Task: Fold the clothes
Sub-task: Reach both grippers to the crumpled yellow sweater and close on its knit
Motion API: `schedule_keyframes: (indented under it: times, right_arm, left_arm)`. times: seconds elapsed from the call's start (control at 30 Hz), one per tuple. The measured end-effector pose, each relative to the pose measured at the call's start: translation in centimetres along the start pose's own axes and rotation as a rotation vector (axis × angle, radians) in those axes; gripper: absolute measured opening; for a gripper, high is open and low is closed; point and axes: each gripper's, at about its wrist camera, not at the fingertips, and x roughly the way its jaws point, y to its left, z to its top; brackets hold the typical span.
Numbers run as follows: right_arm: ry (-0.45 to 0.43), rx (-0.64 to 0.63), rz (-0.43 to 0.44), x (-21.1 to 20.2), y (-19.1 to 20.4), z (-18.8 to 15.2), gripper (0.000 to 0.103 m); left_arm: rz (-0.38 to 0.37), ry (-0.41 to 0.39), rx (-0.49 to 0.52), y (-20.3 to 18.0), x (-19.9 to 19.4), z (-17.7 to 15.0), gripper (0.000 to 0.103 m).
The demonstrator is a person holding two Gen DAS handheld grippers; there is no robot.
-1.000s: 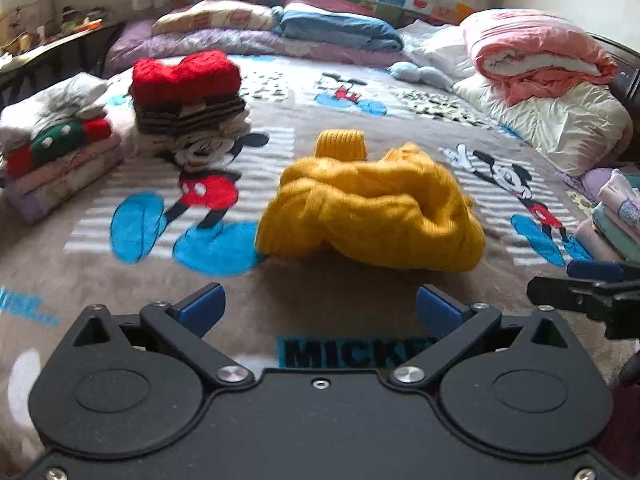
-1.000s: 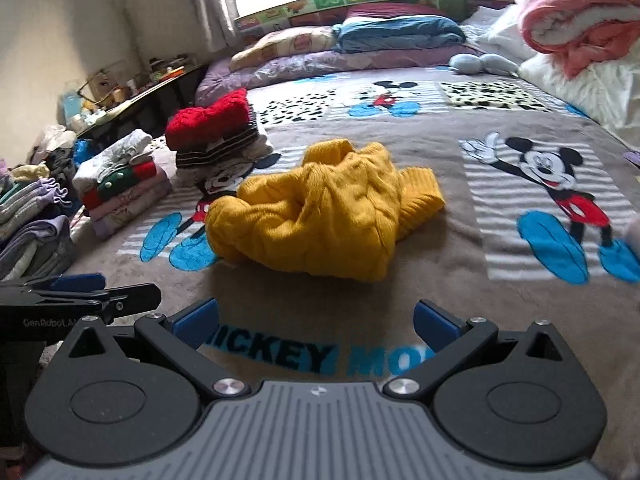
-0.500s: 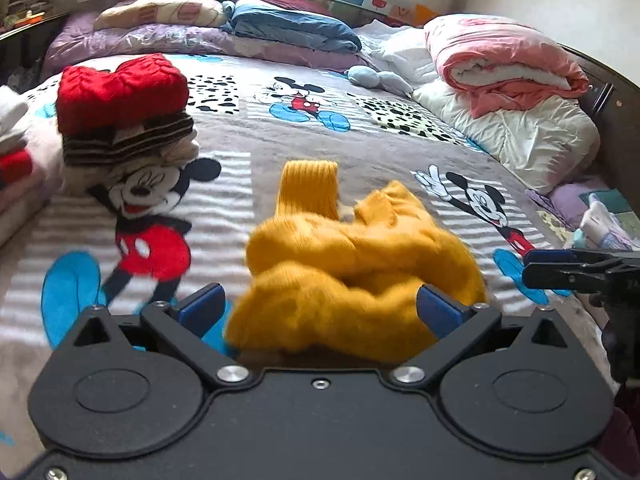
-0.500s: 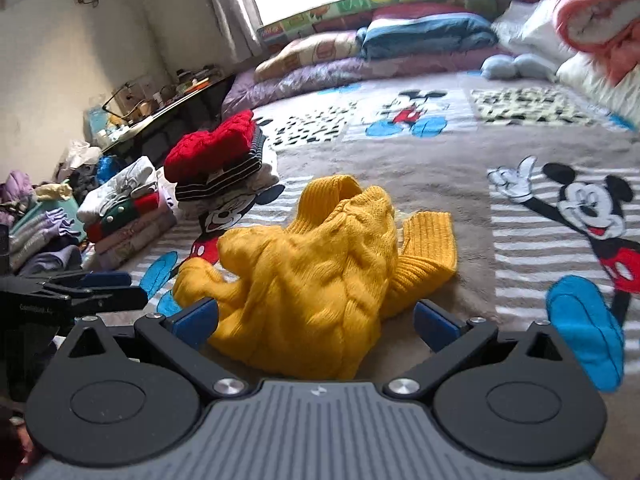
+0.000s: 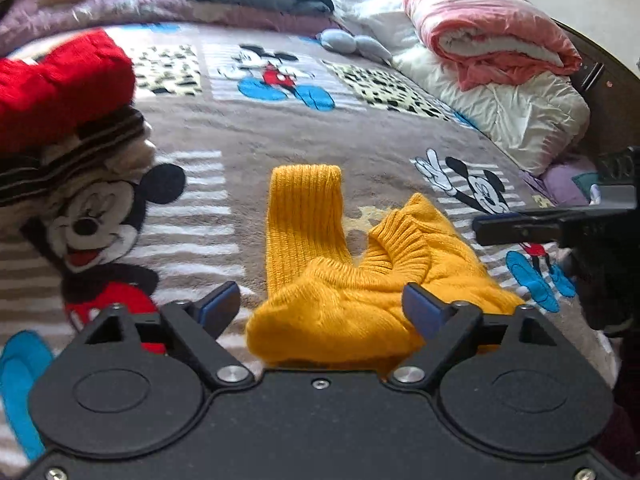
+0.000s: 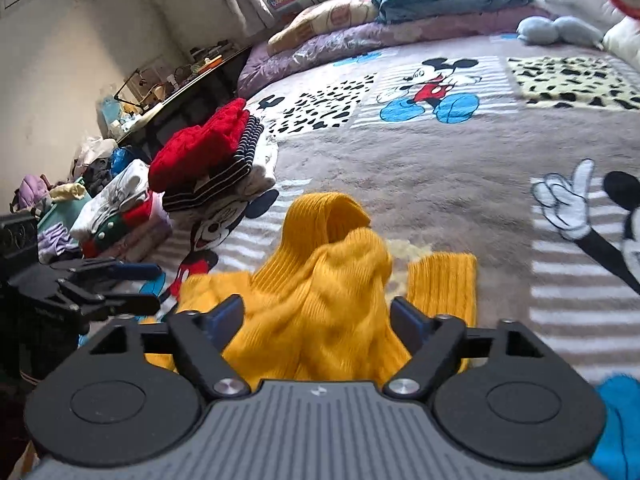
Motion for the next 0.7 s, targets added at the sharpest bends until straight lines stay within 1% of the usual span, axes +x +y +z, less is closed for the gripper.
schedule_keyframes:
  times: [0.2,0.33,0.37,0.4,0.43,0.47,0.5,0.53,0.57,0.6,0.63,0.7]
  right_arm:
    - [0.048,0.070,0.037,3.6,-1.9,2.1,0.077]
    - [0.094,0.109,0.043,5.6,-3.0,2.8,0.077]
    - [0.105,0.119,0.050,6.0,-3.3,2.8,0.077]
    - [0.117,0.129,0.060,6.3,-3.5,2.7,0.074]
    - [0.129,0.139,0.070,6.7,-3.7,2.6,0.070]
    - [0.141,0.146,0.073,6.9,-3.8,2.6,0.053]
    - [0.146,0.145,0.076,6.9,-3.8,2.4,0.043]
    - [0.140,0.140,0.079,6.6,-3.7,2.1,0.042]
    - [0.126,0.146,0.089,6.2,-3.7,2.0,0.038]
    - [0.112,0.158,0.102,5.7,-3.7,1.9,0.034]
    - [0.097,0.170,0.114,5.2,-3.8,1.8,0.034]
    - [0.065,0.198,0.137,4.0,-3.8,1.7,0.030]
  left_arm:
    - [-0.086,0.096,-0.016,1.1,2.9,1.5,0.084]
    - [-0.133,0.166,-0.010,1.0,4.1,1.6,0.082]
    - [-0.145,0.183,-0.008,1.0,4.4,1.6,0.076]
    - [-0.157,0.201,-0.007,1.0,4.7,1.7,0.067]
    - [-0.155,0.203,-0.005,1.0,4.7,1.7,0.064]
    - [-0.152,0.199,0.005,0.9,4.4,1.6,0.053]
    - [-0.147,0.194,0.027,0.6,4.1,1.6,0.037]
    - [-0.129,0.191,0.052,0.3,3.8,1.6,0.031]
    - [-0.110,0.189,0.076,0.0,3.5,1.6,0.024]
    - [-0.103,0.183,0.099,-0.4,3.1,1.6,0.021]
    - [-0.098,0.176,0.121,-0.9,2.7,1.6,0.020]
    - [-0.088,0.162,0.164,-1.7,2.0,1.6,0.017]
